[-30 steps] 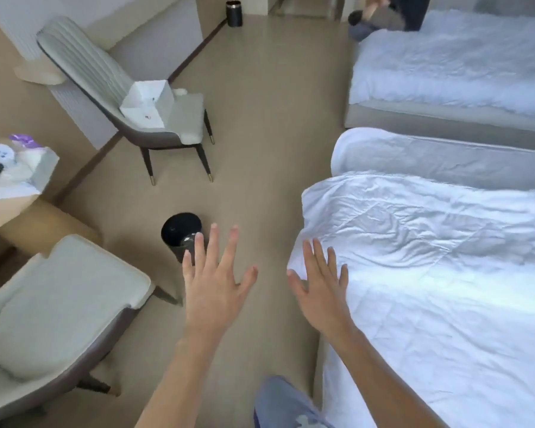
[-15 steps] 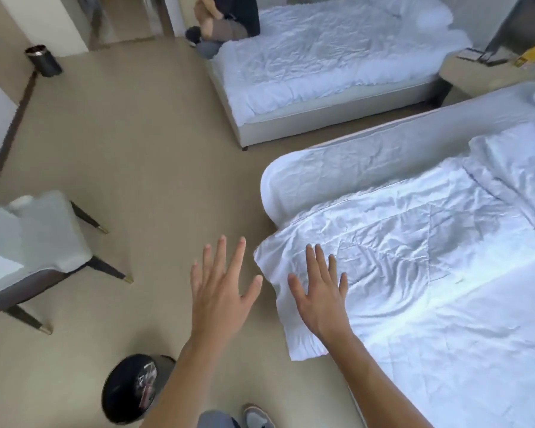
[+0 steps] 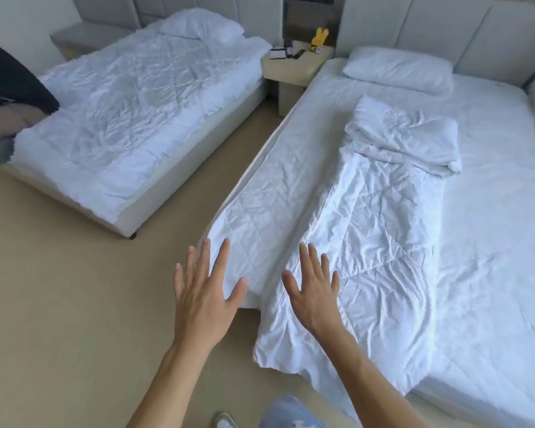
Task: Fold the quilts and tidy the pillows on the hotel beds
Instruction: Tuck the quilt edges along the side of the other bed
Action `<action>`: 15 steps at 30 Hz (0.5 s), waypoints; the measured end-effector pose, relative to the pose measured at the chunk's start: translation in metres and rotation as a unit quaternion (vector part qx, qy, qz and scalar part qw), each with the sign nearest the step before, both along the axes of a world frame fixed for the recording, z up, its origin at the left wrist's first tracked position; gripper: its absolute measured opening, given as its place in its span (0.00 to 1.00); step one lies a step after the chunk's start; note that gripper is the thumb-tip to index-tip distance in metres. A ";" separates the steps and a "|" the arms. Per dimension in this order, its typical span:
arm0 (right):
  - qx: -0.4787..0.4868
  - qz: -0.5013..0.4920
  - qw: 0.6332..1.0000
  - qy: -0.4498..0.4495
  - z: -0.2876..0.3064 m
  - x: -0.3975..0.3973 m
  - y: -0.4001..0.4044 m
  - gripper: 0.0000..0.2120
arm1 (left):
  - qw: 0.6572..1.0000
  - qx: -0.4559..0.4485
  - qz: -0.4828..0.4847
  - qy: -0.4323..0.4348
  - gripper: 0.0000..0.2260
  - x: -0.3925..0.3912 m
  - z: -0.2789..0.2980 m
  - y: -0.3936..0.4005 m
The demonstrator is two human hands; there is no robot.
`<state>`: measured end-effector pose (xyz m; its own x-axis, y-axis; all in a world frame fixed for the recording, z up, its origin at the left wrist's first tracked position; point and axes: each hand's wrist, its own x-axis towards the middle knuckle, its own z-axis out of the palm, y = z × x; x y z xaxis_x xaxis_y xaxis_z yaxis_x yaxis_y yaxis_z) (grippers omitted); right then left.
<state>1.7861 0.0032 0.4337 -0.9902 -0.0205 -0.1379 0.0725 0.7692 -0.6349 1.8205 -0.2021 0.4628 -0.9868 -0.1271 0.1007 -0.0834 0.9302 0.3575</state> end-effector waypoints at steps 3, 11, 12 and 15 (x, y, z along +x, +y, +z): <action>-0.003 -0.069 0.998 -0.003 0.004 -0.035 -0.025 0.41 | 0.998 0.002 -0.064 -0.001 0.33 -0.066 0.005 -0.033; -0.028 -0.250 0.968 -0.027 -0.035 -0.158 -0.065 0.33 | 0.974 -0.004 -0.225 0.006 0.33 -0.258 -0.020 -0.064; -0.033 -0.268 0.962 -0.034 -0.040 -0.175 -0.067 0.32 | 0.970 -0.001 -0.241 0.003 0.33 -0.281 -0.022 -0.063; -0.046 -0.330 0.942 -0.035 -0.042 -0.214 -0.069 0.32 | 0.954 -0.009 -0.301 -0.007 0.33 -0.344 -0.021 -0.056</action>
